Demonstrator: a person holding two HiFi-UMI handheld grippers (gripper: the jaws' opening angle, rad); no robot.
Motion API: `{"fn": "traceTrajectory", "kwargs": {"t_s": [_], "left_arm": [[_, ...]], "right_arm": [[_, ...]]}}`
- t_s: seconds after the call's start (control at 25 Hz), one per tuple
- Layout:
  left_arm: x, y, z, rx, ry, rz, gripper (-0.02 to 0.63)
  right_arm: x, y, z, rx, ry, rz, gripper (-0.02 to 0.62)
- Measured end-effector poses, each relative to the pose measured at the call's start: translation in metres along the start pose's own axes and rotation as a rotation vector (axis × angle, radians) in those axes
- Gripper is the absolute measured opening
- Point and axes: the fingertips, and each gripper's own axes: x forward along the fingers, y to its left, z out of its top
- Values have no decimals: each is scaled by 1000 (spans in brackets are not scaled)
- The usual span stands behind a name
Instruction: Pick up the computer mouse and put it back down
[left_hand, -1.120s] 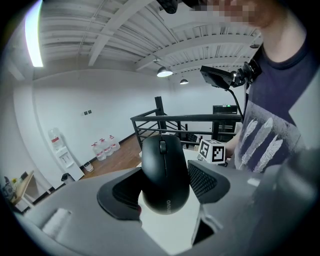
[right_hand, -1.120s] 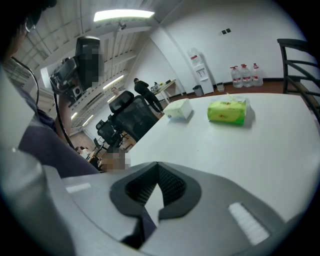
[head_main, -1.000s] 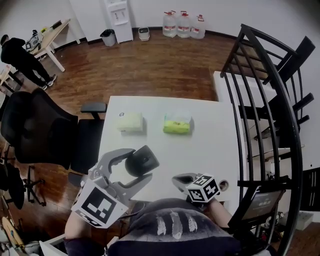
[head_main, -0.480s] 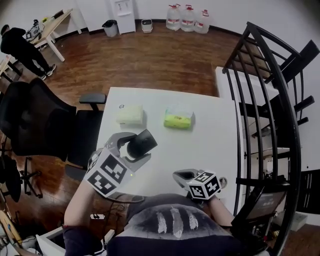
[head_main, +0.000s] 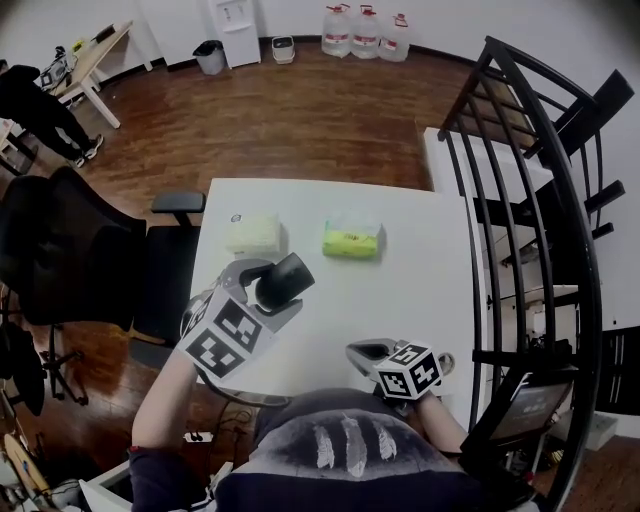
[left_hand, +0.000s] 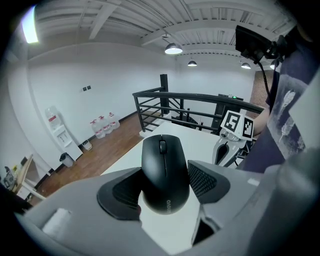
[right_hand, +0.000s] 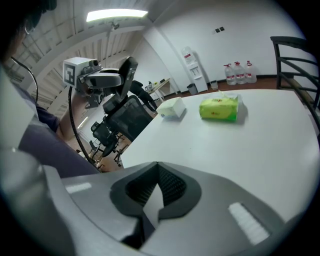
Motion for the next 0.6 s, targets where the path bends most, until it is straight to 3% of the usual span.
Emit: {"fn": "traceTrajectory", "kwargs": {"t_s": [0.6], "left_arm": [[60, 22, -30, -105, 81, -39, 307]], "right_arm": [[3, -9, -2, 42, 3, -18, 3]]}}
